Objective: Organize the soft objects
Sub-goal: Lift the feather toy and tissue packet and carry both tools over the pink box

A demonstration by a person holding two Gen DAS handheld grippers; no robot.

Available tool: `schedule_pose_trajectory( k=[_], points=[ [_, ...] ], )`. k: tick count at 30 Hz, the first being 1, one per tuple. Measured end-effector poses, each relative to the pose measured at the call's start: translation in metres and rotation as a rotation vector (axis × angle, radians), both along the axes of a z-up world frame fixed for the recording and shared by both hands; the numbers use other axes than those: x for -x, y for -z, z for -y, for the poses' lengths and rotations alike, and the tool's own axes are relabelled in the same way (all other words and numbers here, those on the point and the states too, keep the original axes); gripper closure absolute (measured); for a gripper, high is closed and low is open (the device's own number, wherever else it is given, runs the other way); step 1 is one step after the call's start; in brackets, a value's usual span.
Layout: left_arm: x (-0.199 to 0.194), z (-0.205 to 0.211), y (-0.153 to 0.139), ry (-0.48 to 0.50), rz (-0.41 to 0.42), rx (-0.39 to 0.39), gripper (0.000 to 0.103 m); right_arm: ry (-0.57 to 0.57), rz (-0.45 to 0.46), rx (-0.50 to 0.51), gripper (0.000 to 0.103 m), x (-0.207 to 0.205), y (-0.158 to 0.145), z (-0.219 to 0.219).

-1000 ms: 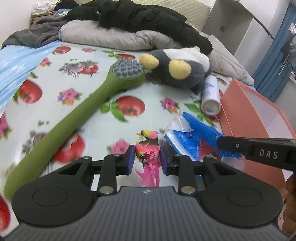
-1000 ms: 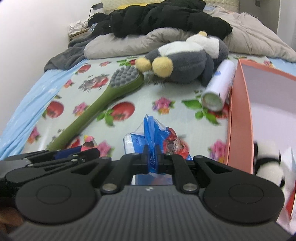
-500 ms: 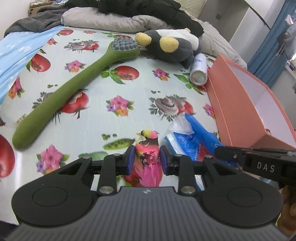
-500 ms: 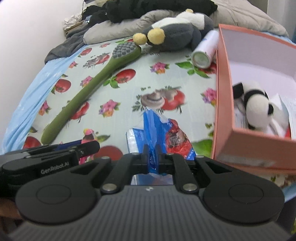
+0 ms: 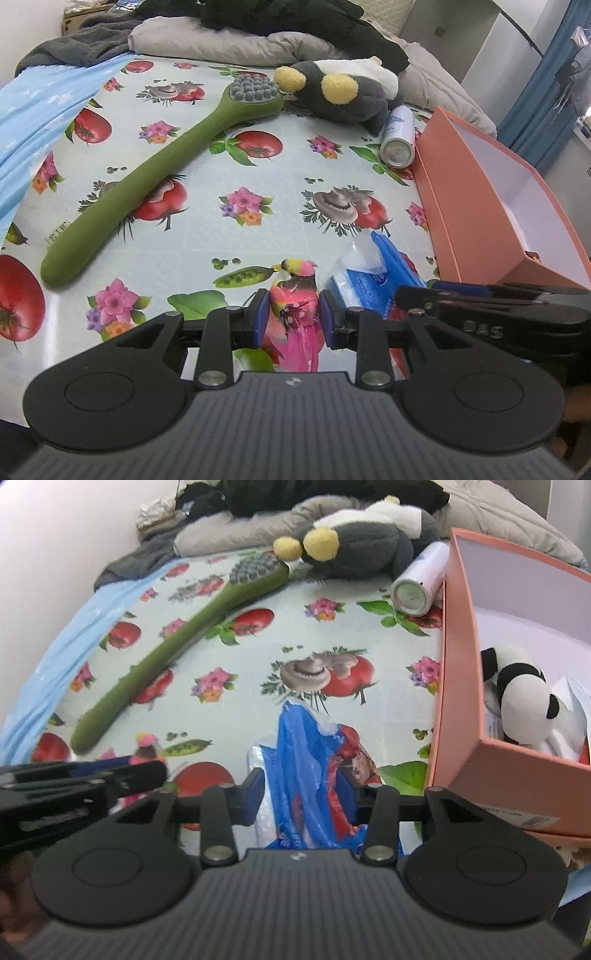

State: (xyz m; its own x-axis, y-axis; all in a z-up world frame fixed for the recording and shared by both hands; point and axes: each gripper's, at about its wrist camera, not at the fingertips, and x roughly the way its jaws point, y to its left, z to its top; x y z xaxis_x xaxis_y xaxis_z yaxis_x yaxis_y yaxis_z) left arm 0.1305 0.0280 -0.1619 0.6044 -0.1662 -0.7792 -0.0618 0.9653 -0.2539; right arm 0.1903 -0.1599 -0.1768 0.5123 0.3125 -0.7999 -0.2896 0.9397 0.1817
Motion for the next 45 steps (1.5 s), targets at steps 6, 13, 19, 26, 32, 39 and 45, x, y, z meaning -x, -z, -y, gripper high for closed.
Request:
schedule_pose_trajectory(
  k=[6,13,19,26,32,39,45],
  points=[
    [0.002,0.001,-0.001,0.002,-0.001,-0.004,0.069,0.002,-0.031,0.005,0.080,0.000,0.013,-0.001],
    [0.001,0.005,-0.013,0.016,0.027,0.002,0.069,0.027,0.000,-0.005,0.094,0.008,0.003,0.005],
    [-0.001,0.013,-0.036,0.028,0.076,-0.008,0.069,0.043,0.052,-0.021,0.095,0.015,-0.020,0.013],
    [-0.001,0.025,-0.074,0.068,0.139,0.000,0.069,0.056,0.132,-0.070,0.095,0.030,-0.063,0.026],
    [0.003,0.038,-0.115,0.090,0.213,0.010,0.069,0.072,0.226,-0.102,0.095,0.039,-0.105,0.037],
    [0.002,0.058,-0.160,0.124,0.295,0.010,0.069,0.099,0.336,-0.111,0.095,0.046,-0.147,0.055],
    [-0.005,0.082,-0.192,0.184,0.362,0.020,0.069,0.145,0.409,-0.119,0.095,0.050,-0.171,0.081]
  ],
)
